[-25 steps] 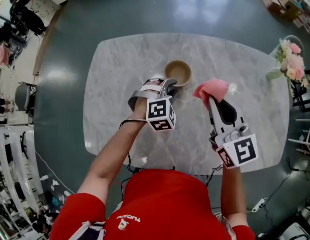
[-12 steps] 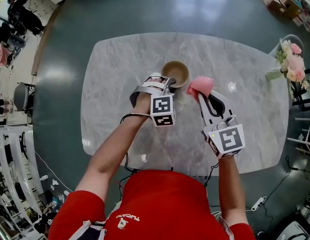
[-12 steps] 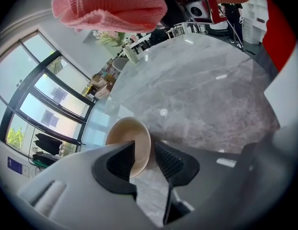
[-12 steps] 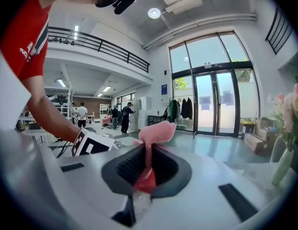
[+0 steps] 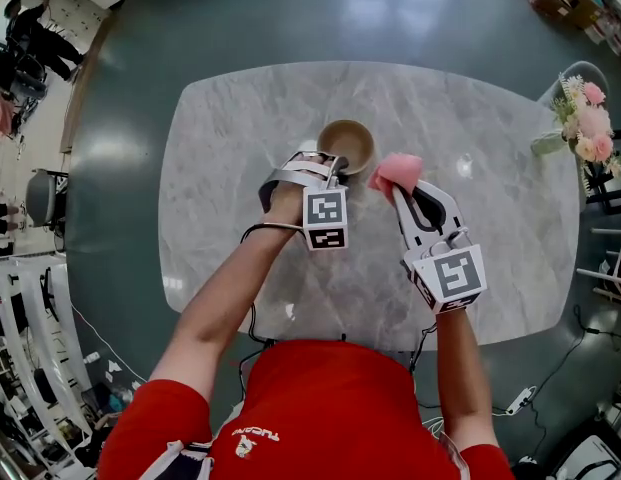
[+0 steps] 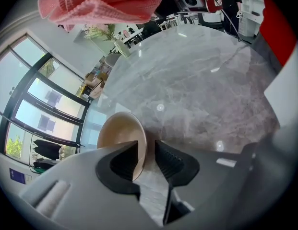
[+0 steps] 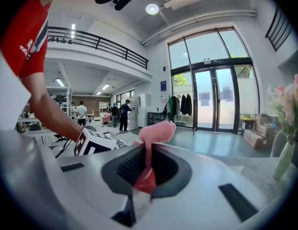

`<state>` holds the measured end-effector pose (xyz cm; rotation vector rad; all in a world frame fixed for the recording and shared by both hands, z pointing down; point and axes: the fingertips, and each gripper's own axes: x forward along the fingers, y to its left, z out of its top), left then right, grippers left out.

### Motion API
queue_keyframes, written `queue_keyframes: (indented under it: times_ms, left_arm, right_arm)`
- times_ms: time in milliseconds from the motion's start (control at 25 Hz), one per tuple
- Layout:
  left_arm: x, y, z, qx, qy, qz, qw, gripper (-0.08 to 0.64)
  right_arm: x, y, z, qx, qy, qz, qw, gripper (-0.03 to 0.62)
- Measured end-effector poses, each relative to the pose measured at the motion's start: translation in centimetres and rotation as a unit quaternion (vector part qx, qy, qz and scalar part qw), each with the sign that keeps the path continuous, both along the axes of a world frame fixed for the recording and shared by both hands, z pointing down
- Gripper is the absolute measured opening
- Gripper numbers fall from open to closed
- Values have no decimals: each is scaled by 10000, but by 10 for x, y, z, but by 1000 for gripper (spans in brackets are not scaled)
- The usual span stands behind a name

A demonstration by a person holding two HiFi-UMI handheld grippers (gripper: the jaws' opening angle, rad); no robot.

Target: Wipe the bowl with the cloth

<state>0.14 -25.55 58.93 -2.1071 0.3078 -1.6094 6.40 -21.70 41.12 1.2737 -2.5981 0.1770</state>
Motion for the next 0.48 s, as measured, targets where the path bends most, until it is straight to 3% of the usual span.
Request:
queue_keyframes:
  times_ms: [480]
  left_arm:
    - [-1,-4,9,85,-77,29,9999,78]
  right_arm:
    - [2,1,6,-59,-53,43,10000,20]
